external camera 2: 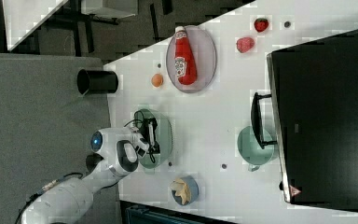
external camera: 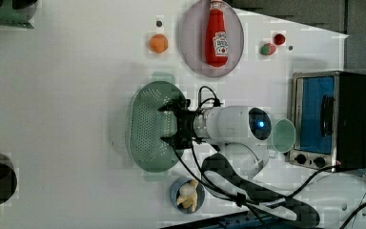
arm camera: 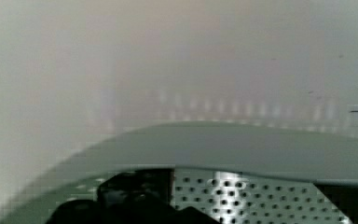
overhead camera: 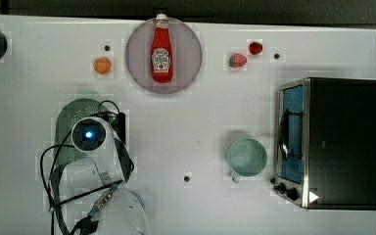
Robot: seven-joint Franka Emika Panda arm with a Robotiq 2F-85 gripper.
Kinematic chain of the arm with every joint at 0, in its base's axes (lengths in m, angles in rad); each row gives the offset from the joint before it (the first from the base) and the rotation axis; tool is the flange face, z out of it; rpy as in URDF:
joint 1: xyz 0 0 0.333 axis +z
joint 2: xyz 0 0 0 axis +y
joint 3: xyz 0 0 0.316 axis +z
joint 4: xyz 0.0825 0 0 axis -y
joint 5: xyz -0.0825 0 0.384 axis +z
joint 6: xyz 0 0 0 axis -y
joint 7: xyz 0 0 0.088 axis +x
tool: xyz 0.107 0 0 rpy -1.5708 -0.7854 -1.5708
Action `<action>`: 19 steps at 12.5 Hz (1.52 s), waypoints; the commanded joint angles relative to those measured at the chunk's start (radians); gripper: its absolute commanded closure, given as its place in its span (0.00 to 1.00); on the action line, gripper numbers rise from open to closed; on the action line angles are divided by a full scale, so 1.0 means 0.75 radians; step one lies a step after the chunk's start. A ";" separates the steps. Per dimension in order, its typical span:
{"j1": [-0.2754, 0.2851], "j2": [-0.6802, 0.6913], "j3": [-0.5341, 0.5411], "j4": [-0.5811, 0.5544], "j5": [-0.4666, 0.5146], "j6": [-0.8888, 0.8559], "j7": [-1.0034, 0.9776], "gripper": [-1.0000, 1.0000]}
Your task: Drag strainer left to right.
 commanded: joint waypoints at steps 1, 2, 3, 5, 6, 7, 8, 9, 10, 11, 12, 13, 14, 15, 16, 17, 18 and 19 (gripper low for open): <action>-0.031 -0.045 -0.050 -0.010 -0.007 -0.012 0.022 0.00; -0.032 -0.050 -0.070 -0.013 -0.007 -0.014 0.021 0.00; -0.034 -0.057 -0.088 -0.017 -0.007 -0.015 0.019 0.00; -0.036 -0.072 -0.125 -0.032 -0.007 -0.015 -0.003 0.00; -0.039 -0.079 -0.143 -0.042 -0.007 -0.017 -0.029 0.00; -0.044 -0.086 -0.159 -0.054 -0.007 -0.020 -0.062 0.00; -0.051 -0.095 -0.176 -0.067 -0.007 -0.022 -0.100 0.00; -0.060 -0.108 -0.192 -0.083 -0.007 -0.026 -0.133 0.00; -0.069 -0.119 -0.207 -0.101 -0.007 -0.031 -0.152 0.00; -0.077 -0.130 -0.225 -0.121 -0.007 -0.031 -0.152 0.00; -0.085 -0.141 -0.242 -0.138 -0.008 -0.031 -0.162 0.00; -0.090 -0.150 -0.260 -0.155 -0.008 -0.031 -0.187 0.00; -0.094 -0.161 -0.280 -0.172 -0.008 -0.031 -0.219 0.00; -0.099 -0.172 -0.303 -0.186 -0.008 -0.031 -0.258 0.00; -0.102 -0.180 -0.328 -0.198 -0.008 -0.030 -0.299 0.00; -0.103 -0.186 -0.358 -0.210 -0.008 -0.031 -0.325 0.00; -0.104 -0.190 -0.391 -0.221 -0.008 -0.031 -0.349 0.00; -0.104 -0.190 -0.423 -0.225 -0.008 -0.030 -0.375 0.00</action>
